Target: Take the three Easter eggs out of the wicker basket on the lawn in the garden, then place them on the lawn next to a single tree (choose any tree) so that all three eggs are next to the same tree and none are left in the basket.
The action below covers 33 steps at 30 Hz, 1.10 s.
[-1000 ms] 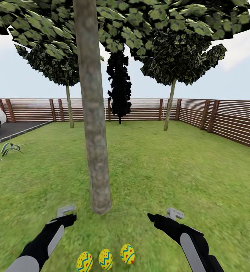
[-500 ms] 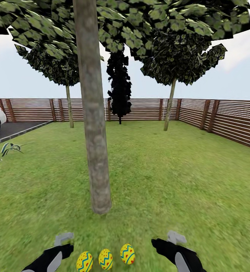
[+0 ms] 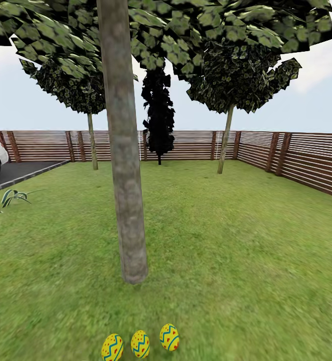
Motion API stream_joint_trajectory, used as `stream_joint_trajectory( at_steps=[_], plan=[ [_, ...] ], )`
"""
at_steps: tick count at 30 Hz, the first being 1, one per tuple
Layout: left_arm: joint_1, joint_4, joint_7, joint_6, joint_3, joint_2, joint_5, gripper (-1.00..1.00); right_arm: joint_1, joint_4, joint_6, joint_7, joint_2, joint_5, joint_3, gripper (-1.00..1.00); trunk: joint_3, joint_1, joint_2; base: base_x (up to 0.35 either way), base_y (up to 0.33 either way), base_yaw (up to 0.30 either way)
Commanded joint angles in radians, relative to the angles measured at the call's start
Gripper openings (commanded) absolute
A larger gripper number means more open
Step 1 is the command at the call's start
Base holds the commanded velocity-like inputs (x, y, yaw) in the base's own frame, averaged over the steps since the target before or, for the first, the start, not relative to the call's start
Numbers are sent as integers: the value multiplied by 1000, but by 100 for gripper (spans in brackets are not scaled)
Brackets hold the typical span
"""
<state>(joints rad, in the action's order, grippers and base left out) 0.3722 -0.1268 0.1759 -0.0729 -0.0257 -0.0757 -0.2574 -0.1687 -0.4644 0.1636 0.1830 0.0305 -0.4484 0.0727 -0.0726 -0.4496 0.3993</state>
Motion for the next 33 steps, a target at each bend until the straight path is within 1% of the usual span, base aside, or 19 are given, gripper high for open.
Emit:
stream_joint_trajectory(
  at_steps=[1, 3, 7, 8, 12, 21, 25, 28, 33],
  plan=[
    [-9, -2, 4, -2, -4, 0, -6, 100, 0, 24, -7, 9, -1, -8, 7, 100, 0, 0, 1, 0, 0, 0],
    [-35, 0, 4, 17, -6, 0, -6, 100, 0, 89, -27, 10, -3, -8, 6, 100, 0, 0, 1, 0, 0, 0],
    [-71, 1, 4, 57, -7, 0, -6, 100, 0, 165, -40, 10, -5, -9, 5, 100, 0, 0, 1, 0, 0, 0],
    [-88, 2, 4, 73, -8, 0, -6, 100, -1, 208, -44, 10, -6, -11, 4, 100, 0, 0, 1, 0, 0, 0],
    [-124, 2, 4, 94, -8, 0, -7, 100, 0, 307, -60, 10, -8, -15, 3, 100, 0, 0, 1, 0, 0, 0],
    [-158, 21, 5, 101, -6, -1, -10, 100, 0, 399, -72, 10, -6, -14, 4, 100, 0, 0, 1, 0, 0, 0],
    [-174, 30, 5, 104, -4, -6, -11, 100, 0, 441, -73, 10, -8, -13, 3, 100, 0, 0, 1, 0, 0, 0],
    [-177, 31, 5, 105, -4, -7, -10, 100, 0, 450, -73, 10, -9, -13, 3, 100, 0, 0, 1, 0, 0, 0],
    [-181, 32, 5, 105, -5, -2, -10, 100, 0, 458, -73, 10, -9, -13, 3, 100, 0, 0, 1, 0, 0, 0]
  ],
)
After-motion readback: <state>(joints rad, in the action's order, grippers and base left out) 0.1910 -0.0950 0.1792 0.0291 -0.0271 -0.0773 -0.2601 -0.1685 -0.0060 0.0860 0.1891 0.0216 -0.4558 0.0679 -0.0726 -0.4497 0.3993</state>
